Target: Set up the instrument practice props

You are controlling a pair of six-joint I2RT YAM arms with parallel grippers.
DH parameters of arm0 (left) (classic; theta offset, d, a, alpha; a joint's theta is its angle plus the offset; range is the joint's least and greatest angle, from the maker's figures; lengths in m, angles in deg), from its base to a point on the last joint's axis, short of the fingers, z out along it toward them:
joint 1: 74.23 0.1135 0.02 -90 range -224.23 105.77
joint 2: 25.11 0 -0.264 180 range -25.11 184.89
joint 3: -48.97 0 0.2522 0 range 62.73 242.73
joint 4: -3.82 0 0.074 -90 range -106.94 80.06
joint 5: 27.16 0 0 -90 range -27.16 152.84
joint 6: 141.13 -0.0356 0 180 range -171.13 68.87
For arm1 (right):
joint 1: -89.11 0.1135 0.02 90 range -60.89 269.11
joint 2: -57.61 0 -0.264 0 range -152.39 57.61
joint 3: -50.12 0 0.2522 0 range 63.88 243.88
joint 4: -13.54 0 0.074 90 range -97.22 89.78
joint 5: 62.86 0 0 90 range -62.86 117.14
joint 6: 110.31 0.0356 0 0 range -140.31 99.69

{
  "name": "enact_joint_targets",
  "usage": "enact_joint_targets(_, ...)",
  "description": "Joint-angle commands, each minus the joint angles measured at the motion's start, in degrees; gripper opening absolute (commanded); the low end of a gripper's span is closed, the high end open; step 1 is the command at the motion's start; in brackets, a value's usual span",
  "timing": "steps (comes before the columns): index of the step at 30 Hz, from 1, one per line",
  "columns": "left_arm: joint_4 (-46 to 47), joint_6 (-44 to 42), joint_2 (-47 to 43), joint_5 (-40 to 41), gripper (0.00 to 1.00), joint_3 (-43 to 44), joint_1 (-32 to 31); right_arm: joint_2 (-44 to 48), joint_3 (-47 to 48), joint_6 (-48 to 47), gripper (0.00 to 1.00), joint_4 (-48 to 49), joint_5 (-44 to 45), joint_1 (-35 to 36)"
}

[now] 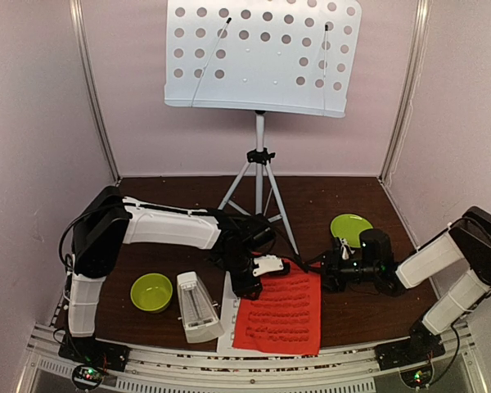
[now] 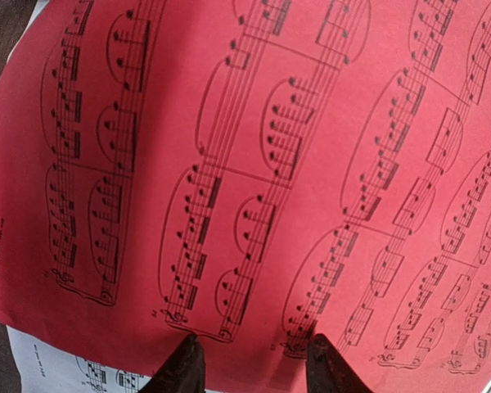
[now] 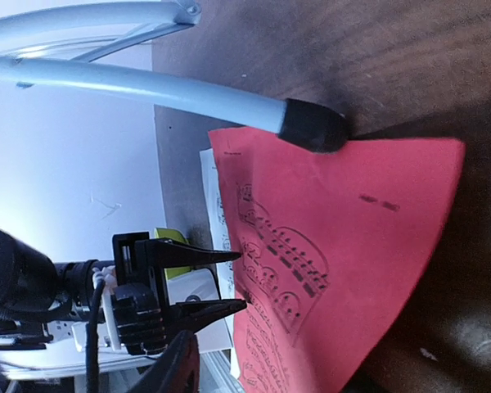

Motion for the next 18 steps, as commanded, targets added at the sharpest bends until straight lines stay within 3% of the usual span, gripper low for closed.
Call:
enact_joint_targets(1,2.3,0.8,-0.2,-0.9,0.45,-0.1,0.0,1.1,1.9,-4.8,0.40,-9.3,1.6,0.3)
enact_joint_targets(8,7.9,3.6,-6.4,-1.3,0.52,-3.6,0.9,7.2,4.6,-15.7,0.16,-25.6,5.7,0.3)
enact_joint_targets(11,9.1,4.6,-8.2,-1.4,0.58,-4.0,1.1,8.3,5.7,-17.9,0.01,-28.3,5.3,0.3)
enact_joint_targets(18,13.4,8.8,-13.7,-0.9,0.77,-7.1,2.9,13.9,5.0,-21.7,0.00,-32.6,4.8,0.3)
